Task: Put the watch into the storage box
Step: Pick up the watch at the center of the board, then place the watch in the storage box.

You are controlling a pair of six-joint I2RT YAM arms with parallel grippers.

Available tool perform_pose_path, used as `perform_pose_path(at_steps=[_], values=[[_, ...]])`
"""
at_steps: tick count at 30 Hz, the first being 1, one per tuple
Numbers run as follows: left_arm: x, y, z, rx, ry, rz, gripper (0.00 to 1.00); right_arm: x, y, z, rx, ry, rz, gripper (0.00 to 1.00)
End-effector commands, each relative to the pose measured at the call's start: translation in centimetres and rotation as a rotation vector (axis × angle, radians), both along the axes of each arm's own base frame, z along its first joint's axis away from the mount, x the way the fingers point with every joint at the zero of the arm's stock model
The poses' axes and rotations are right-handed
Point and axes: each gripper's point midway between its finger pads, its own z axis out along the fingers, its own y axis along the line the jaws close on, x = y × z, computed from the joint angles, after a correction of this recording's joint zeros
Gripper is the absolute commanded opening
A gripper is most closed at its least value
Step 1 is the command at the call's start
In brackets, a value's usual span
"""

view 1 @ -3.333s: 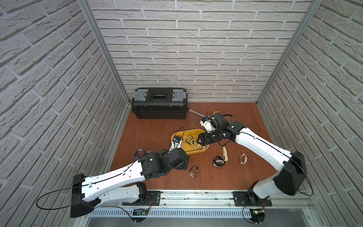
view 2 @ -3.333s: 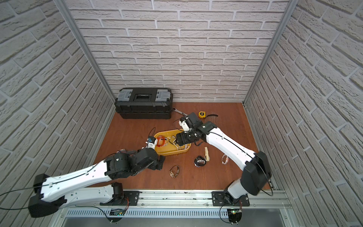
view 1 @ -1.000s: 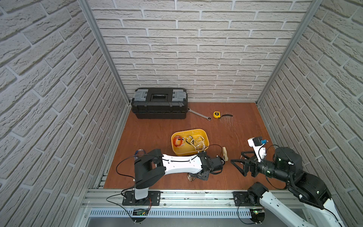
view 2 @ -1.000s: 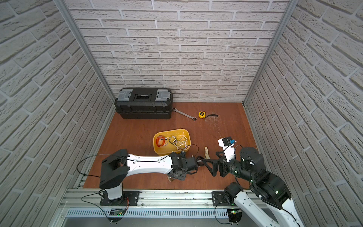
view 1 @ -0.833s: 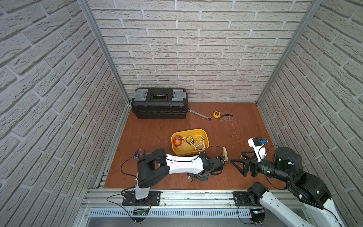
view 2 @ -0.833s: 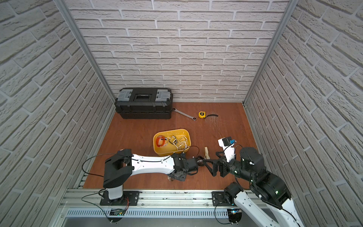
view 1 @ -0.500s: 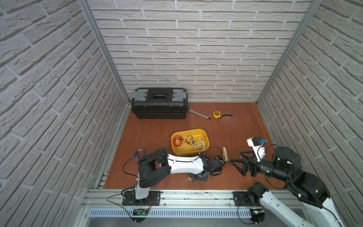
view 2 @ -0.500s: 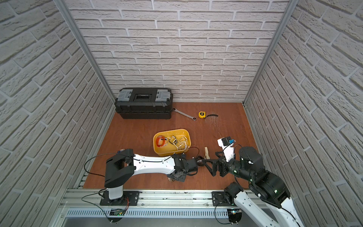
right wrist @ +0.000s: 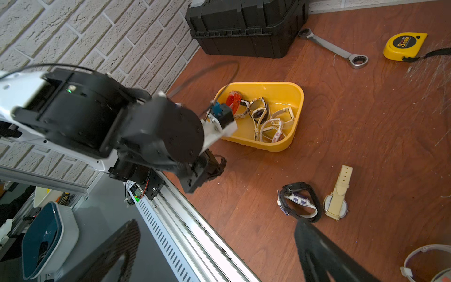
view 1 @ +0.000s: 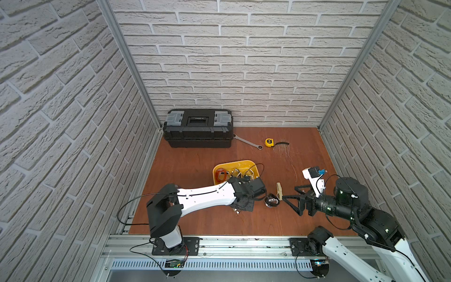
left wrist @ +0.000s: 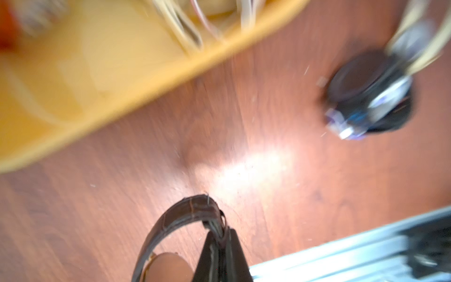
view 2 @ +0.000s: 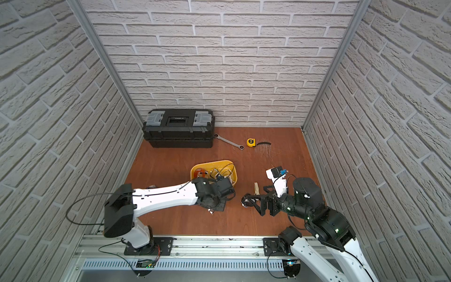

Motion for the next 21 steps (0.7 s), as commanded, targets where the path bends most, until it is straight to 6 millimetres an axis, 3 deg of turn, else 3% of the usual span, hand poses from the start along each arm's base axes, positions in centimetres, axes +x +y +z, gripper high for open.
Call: perform_pose_path(at_steps=[1, 5, 10, 16, 21], values=[[2.1, 1.2, 2.8, -0.056, -0.025, -0.018, 0.00, 0.6, 0.7, 1.0, 0.029, -0.037, 0.023, 1.00], [5.7, 3.1, 4.4, -0.054, -0.046, 0.004, 0.00, 0.8, 0.8, 0.8, 0.025, -0.033, 0.023, 1.00], [9.9, 4.5, 3.2, -0.037, -0.030, 0.032, 0.00, 1.1, 1.0, 0.5, 0.030, -0.028, 0.024, 1.00], [12.7, 3.9, 1.1, -0.058, 0.003, 0.026, 0.00, 1.2, 1.0, -0.1, 0.025, -0.015, 0.020, 1.00], [13.6, 2.4, 0.1, -0.083, 0.016, 0.007, 0.00, 1.4, 1.2, -0.8, 0.024, -0.002, 0.019, 1.00]])
